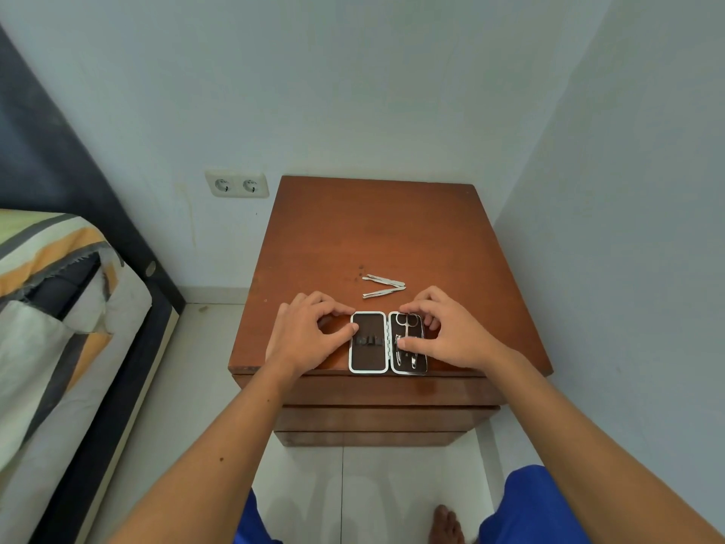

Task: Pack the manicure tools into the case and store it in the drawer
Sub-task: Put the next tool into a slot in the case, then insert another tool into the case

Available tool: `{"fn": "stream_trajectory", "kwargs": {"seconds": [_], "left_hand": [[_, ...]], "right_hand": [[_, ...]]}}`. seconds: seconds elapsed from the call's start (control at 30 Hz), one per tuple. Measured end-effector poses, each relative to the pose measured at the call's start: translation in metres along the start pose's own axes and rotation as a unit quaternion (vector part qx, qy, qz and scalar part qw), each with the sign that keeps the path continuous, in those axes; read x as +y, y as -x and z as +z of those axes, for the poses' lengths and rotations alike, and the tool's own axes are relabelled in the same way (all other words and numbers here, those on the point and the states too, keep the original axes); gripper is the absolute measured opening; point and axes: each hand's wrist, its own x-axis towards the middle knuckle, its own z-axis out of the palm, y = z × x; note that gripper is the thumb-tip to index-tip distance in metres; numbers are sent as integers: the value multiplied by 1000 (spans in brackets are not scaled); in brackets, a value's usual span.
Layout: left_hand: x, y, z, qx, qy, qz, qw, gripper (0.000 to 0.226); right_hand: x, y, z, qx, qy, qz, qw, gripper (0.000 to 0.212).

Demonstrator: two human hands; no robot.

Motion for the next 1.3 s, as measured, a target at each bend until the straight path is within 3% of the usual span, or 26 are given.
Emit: {"fn": "stream_trajectory", "kwargs": {"seconds": [0.17, 0.7, 0.87, 1.07, 1.3], "left_hand": [[0, 0, 0, -3, -2, 1, 1000, 32], [1, 1, 0, 2, -1, 4, 1000, 29], [0, 0, 0, -1, 3, 5, 1000, 31], [1, 1, 0, 1, 2, 6, 1000, 31], [0, 0, 0, 10, 13, 10, 1000, 28]], "right_hand": [[1, 12, 5, -13, 49, -22, 998, 83], [-3, 20, 3, -38, 51, -12, 998, 77], [-3, 17, 1, -37, 47, -11, 998, 61], [-16, -22, 2, 115, 18, -2, 993, 16], [-19, -68, 13, 111, 73, 37, 990, 15]]}}
